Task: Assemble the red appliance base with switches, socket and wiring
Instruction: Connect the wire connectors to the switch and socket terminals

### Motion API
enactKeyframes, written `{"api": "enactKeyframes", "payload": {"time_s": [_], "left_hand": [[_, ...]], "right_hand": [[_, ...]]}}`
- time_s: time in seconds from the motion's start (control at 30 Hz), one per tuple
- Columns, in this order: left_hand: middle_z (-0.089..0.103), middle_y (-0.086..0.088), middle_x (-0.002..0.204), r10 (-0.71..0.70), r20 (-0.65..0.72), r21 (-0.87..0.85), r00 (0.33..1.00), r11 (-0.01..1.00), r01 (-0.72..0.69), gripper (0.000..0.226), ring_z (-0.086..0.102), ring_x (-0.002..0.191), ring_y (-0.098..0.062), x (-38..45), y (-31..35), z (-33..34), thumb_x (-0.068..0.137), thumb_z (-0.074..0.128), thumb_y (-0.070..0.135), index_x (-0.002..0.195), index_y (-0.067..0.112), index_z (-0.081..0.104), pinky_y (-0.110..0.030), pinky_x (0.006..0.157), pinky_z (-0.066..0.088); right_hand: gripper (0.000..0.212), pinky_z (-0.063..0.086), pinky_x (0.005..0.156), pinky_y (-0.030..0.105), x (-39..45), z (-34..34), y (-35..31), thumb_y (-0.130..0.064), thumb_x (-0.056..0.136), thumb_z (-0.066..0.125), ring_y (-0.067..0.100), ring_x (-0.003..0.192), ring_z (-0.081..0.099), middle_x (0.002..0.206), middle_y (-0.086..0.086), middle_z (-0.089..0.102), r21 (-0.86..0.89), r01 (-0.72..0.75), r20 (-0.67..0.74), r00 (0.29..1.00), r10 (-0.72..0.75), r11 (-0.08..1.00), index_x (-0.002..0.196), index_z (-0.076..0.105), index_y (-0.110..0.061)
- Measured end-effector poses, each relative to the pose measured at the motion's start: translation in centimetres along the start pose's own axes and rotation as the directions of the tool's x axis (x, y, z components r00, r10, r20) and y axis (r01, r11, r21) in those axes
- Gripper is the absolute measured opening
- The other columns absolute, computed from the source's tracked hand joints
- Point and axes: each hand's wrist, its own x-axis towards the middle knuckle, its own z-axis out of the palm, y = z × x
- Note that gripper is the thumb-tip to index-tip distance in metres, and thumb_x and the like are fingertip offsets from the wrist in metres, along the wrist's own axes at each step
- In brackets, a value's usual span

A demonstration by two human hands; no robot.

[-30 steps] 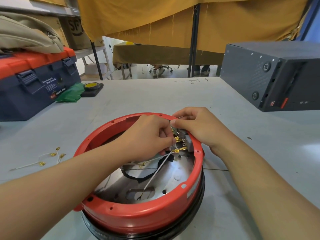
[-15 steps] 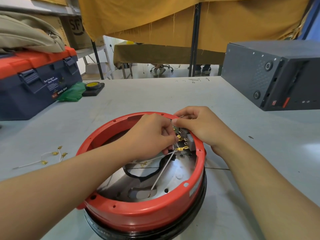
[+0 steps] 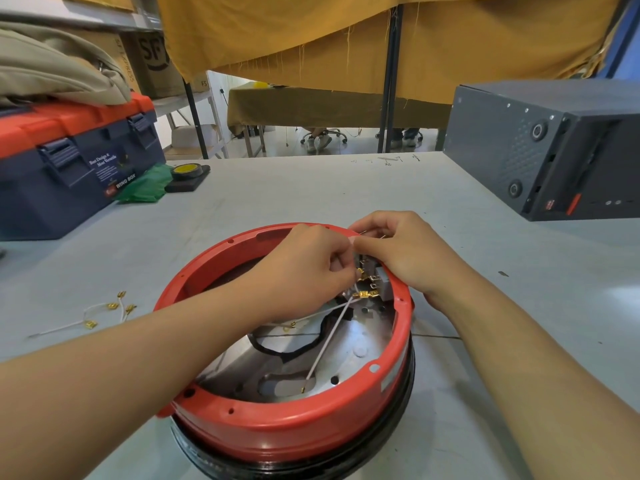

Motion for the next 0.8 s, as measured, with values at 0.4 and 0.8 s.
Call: {"api": "enactKeyframes", "payload": {"time_s": [0.4,0.8], "left_hand": [[0.057,0.005,0.055,-0.024,0.014,-0.022,1.000,0.999,0.024,0.013,0.049,0.052,-0.001,0.1,-0.2,0.0,0.083,0.065,0.018,0.073,0.010,0.067,-0.010,0.049,0.036],[0.058,0.005,0.059,-0.033,0.108,-0.097,0.994,0.994,0.044,0.011,0.061,0.065,-0.018,-0.6,-0.6,-1.0,0.085,0.060,0.012,0.085,0.017,0.069,-0.028,0.063,0.047]], "right_hand": [[0.013,0.045,0.062,0.021,-0.1,-0.1,0.0,-0.028,0.081,0.070,0.010,0.064,0.059,0.081,0.002,0.070,-0.135,0.034,-0.045,0.998,-0.040,0.990,0.089,0.072,-0.018],[0.041,0.039,0.053,0.025,0.0,-0.6,-0.4,-0.051,0.079,0.067,0.013,0.063,0.056,0.061,0.000,0.062,-0.364,-0.021,-0.062,0.998,-0.001,0.931,0.072,0.066,-0.011]]}}
